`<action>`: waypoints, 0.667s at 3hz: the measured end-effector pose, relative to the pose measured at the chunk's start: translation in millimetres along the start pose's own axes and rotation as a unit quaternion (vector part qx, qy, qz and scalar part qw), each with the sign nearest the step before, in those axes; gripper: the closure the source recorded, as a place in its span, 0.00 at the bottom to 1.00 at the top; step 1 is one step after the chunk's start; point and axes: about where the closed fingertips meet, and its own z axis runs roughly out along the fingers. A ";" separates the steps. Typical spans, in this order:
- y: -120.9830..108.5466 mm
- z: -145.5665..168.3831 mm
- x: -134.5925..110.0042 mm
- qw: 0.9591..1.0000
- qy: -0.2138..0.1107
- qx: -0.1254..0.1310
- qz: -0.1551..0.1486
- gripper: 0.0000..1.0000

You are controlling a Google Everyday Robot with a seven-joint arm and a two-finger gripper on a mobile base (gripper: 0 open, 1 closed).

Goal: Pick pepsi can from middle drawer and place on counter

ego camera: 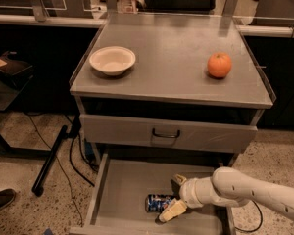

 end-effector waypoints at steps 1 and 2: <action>-6.3 12.6 13.3 1.000 -0.004 -0.006 0.007 0.00; -10.1 23.2 24.4 1.000 -0.007 -0.011 0.015 0.00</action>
Offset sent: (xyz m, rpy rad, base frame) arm 0.0073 -0.0068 -0.0522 0.0410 0.0428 -0.0185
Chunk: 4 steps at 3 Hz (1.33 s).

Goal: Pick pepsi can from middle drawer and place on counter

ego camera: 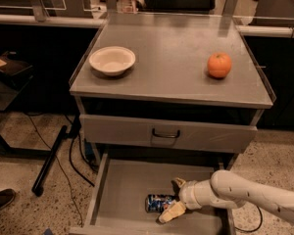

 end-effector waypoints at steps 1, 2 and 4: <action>-4.3 15.1 17.4 1.000 0.008 -0.011 0.013 0.00; -6.3 25.0 26.0 0.999 0.016 -0.019 0.021 0.00; -6.3 25.1 26.0 0.999 0.016 -0.019 0.021 0.42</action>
Offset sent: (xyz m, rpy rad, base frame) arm 0.0013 -0.0016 -0.0512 -0.0158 0.0927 0.0026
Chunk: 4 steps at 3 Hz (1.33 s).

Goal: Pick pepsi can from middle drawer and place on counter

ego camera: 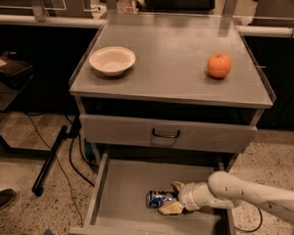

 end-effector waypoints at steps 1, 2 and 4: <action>0.0 0.0 0.0 1.000 0.000 0.000 0.000 0.73; 0.1 -0.2 -0.3 1.000 0.000 0.000 0.000 0.97; 10.3 -17.0 -24.1 0.999 -0.029 0.012 -0.006 1.00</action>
Offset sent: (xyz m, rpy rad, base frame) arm 0.0000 0.0000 0.0000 0.0000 0.0000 0.0000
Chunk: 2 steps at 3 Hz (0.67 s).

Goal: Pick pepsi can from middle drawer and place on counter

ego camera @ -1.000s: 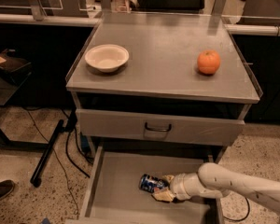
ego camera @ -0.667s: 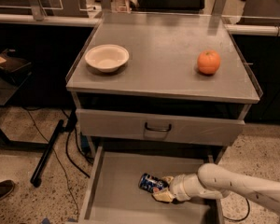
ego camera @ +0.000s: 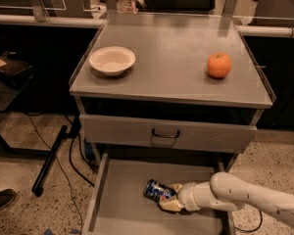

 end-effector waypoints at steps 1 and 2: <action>10.3 -22.6 -27.5 0.999 -0.026 0.016 -0.013 1.00; 22.0 -52.0 -51.9 0.999 -0.030 0.039 -0.014 1.00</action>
Offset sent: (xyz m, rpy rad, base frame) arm -0.0120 -0.0115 0.1318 -0.0147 -0.1305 -0.0997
